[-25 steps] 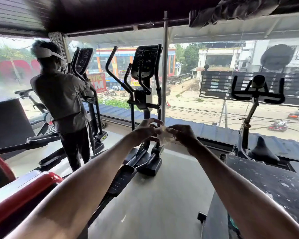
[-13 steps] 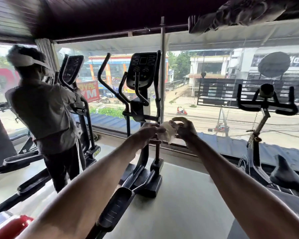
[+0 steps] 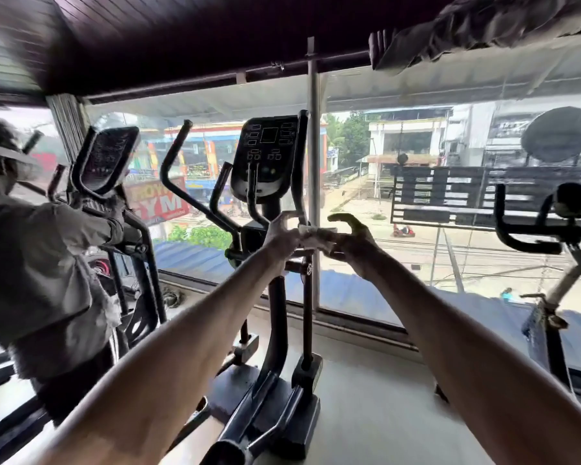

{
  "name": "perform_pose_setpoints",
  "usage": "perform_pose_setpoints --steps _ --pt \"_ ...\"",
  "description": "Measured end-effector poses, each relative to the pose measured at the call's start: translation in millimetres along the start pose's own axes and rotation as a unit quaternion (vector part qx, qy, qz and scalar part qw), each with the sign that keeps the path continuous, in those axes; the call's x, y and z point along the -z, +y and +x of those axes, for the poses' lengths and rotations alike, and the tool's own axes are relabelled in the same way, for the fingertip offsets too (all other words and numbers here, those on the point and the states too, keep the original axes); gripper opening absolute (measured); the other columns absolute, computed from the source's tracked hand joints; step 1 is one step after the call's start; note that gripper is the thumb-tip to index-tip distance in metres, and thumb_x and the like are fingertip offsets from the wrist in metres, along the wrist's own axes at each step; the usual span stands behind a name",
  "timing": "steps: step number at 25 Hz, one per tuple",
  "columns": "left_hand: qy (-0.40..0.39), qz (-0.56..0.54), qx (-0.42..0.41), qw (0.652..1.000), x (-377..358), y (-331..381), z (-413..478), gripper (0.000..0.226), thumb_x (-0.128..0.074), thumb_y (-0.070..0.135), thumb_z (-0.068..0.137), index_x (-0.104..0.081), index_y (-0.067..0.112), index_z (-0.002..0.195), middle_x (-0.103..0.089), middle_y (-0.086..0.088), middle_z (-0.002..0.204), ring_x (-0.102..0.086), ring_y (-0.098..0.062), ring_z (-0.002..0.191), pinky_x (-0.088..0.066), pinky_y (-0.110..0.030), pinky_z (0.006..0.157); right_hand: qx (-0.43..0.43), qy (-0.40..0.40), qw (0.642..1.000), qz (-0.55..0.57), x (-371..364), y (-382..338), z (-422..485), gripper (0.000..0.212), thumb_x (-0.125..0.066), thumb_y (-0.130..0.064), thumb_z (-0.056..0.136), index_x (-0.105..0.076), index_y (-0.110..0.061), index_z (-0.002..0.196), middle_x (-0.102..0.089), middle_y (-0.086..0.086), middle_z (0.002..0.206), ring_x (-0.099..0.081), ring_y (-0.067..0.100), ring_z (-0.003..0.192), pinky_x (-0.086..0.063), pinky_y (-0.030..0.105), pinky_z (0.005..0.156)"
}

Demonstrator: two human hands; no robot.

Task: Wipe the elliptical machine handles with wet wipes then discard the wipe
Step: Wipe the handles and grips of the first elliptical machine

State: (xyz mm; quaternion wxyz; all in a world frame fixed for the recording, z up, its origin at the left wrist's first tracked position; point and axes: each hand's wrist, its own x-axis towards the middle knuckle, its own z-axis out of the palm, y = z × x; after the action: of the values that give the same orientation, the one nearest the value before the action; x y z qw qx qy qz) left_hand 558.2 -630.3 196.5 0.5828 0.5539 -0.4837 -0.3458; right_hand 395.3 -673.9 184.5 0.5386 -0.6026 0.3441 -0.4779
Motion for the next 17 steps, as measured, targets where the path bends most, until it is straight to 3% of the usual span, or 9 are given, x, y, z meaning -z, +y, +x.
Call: perform_pose_setpoints --steps 3,6,9,12,14,17 --pt "0.009 0.083 -0.077 0.994 -2.1 4.7 63.3 0.028 -0.079 0.006 0.085 -0.076 0.013 0.111 -0.077 -0.009 0.106 -0.075 -0.020 0.086 -0.065 -0.032 0.070 0.055 0.019 0.996 -0.060 7.2 3.0 69.6 0.029 -0.081 -0.007 0.085 -0.071 -0.010 0.112 -0.070 0.010 0.080 -0.066 0.020 0.070 -0.058 0.029 0.062" --pt "0.015 0.121 -0.100 0.987 -1.8 8.8 121.2 0.035 -0.078 0.006 0.087 -0.071 0.000 0.122 -0.075 -0.015 0.104 -0.069 -0.017 0.070 -0.059 -0.026 0.052 0.110 0.010 0.988 -0.110 15.6 3.0 134.8 0.027 -0.082 0.000 0.081 -0.075 0.001 0.108 -0.072 0.010 0.080 -0.066 0.019 0.068 -0.056 0.025 0.061" --pt "0.033 0.185 -0.157 0.970 -1.5 14.7 190.5 0.028 -0.080 0.013 0.086 -0.076 0.002 0.111 -0.078 -0.016 0.105 -0.066 -0.014 0.070 -0.057 -0.033 0.065 0.150 0.030 0.978 -0.141 17.4 -0.5 204.8 0.011 -0.083 -0.007 0.083 -0.076 -0.013 0.089 -0.073 0.006 0.081 -0.064 0.019 0.068 -0.054 0.029 0.061" --pt "0.057 0.217 -0.192 0.956 -4.2 27.9 250.6 0.021 -0.081 0.020 0.087 -0.079 0.007 0.103 -0.078 -0.008 0.107 -0.071 -0.018 0.094 -0.058 -0.037 0.089 0.169 0.054 0.977 -0.120 17.2 -8.2 264.9 0.010 -0.081 -0.012 0.086 -0.074 -0.013 0.093 -0.073 0.004 0.091 -0.070 0.023 0.078 -0.060 0.033 0.066" --pt "0.064 0.220 -0.190 0.955 -8.6 35.7 281.6 0.019 -0.079 0.020 0.089 -0.079 0.007 0.102 -0.077 -0.009 0.111 -0.069 -0.019 0.102 -0.052 -0.032 0.089 0.188 0.081 0.972 -0.118 18.9 -12.0 299.3 0.015 -0.083 -0.016 0.084 -0.073 -0.014 0.095 -0.075 0.006 0.092 -0.073 0.030 0.085 -0.063 0.044 0.073" --pt "0.076 0.211 -0.187 0.957 -16.2 47.3 320.5 0.014 -0.078 0.015 0.088 -0.079 0.006 0.099 -0.076 -0.009 0.100 -0.068 -0.016 0.087 -0.049 -0.026 0.074 0.190 0.090 0.972 -0.100 24.6 -14.7 348.5 0.018 -0.084 -0.019 0.083 -0.068 -0.022 0.093 -0.075 0.005 0.092 -0.073 0.027 0.084 -0.061 0.053 0.078"
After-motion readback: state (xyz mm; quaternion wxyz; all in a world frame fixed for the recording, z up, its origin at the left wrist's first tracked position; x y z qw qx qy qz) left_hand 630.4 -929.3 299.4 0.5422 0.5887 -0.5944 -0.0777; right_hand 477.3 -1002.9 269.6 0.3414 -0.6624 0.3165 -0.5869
